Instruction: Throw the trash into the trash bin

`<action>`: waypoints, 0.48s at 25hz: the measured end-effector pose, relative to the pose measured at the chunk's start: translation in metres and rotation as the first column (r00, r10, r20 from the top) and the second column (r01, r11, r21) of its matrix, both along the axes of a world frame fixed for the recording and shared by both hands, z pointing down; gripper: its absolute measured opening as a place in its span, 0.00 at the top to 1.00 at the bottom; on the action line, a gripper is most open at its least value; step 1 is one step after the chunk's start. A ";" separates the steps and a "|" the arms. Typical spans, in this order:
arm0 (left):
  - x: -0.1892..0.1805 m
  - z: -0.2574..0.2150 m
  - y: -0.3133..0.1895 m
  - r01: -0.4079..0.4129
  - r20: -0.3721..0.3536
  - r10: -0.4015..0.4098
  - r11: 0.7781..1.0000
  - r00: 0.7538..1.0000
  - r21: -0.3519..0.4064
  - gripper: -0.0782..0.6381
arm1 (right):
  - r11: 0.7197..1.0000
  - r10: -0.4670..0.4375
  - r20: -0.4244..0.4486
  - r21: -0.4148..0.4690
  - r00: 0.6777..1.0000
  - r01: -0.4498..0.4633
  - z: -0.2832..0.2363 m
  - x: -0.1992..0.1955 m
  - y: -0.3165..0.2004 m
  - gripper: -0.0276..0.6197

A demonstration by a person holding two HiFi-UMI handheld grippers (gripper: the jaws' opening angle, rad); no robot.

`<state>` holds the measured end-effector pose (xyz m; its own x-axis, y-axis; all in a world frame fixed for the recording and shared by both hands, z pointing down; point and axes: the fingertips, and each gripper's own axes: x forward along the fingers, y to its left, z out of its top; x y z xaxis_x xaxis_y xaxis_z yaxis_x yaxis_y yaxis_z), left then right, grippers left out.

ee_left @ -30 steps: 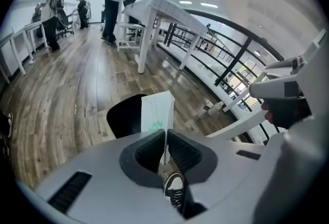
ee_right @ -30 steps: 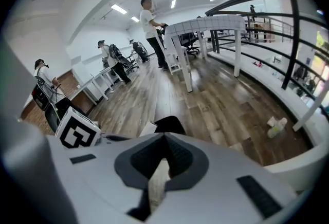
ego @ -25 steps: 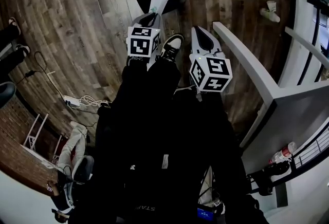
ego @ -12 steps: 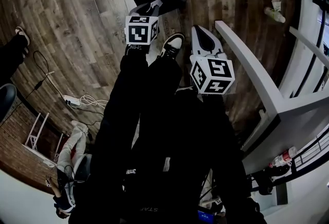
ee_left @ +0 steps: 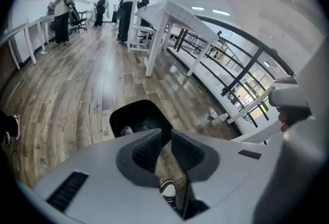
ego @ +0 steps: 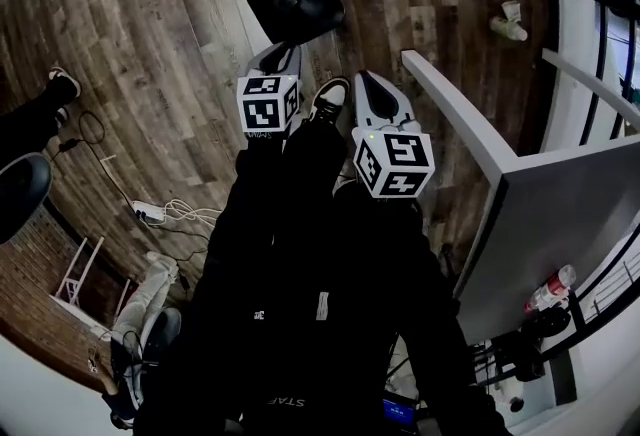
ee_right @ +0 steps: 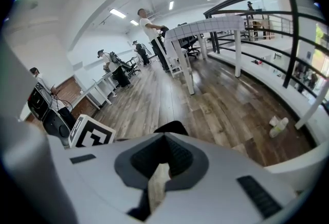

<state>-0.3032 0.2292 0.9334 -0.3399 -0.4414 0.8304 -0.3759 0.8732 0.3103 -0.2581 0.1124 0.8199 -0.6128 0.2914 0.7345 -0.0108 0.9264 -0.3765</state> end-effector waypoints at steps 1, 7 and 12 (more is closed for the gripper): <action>0.003 -0.015 -0.003 -0.001 0.009 0.001 1.000 1.000 0.008 0.82 | 1.000 0.008 0.008 -0.001 1.000 -0.008 -0.014 0.002 -0.001 0.94; 0.028 -0.124 -0.019 -0.053 0.064 0.050 0.998 0.997 0.033 0.88 | 0.999 0.014 0.093 -0.052 0.996 -0.009 -0.118 0.022 0.002 0.94; 0.050 -0.211 -0.045 -0.115 0.131 0.106 0.991 0.986 0.069 0.89 | 0.997 0.062 0.135 -0.043 0.989 -0.057 -0.192 0.053 -0.024 0.94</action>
